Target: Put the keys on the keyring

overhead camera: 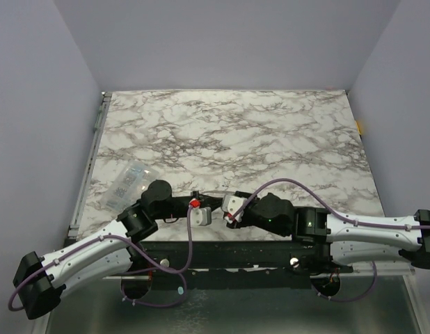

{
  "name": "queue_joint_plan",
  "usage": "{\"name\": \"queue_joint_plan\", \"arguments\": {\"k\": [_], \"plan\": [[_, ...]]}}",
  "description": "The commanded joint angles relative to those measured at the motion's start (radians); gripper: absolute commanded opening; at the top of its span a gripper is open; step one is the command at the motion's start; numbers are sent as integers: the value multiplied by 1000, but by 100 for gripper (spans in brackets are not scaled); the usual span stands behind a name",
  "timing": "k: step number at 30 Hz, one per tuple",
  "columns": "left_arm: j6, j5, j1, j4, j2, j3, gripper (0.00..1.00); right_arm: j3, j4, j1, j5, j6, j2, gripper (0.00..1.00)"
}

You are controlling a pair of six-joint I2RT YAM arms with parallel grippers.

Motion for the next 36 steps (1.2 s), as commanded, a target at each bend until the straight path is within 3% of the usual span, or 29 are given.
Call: {"name": "queue_joint_plan", "arguments": {"k": [1,9,13,18,21,22,24,26,27,36], "plan": [[109,-32,5,30,-61,-13,0,1,-5,6,-31,80,-67,56],[219,0,3,11,-134,-50,0,-27,-28,6,-46,164,-188,62],[300,-13,-1,-1,-188,-77,0,-4,-58,6,52,254,-203,62],[450,-60,-3,-66,-225,-103,0,35,-134,6,368,596,-189,71],[537,-83,-5,-106,-250,-119,0,73,-273,-15,422,837,-155,74],[550,-94,-6,-107,-258,-124,0,90,-324,-47,394,918,-137,75],[572,-111,-5,-115,-266,-127,0,123,-406,-199,162,1040,-99,75],[577,-109,-5,-119,-271,-127,0,140,-440,-376,-70,1088,-58,73],[575,-107,-6,-121,-271,-127,0,147,-460,-421,-101,1100,-35,71],[549,-80,-8,-121,-267,-130,0,226,-658,-438,10,1299,151,70]]}}
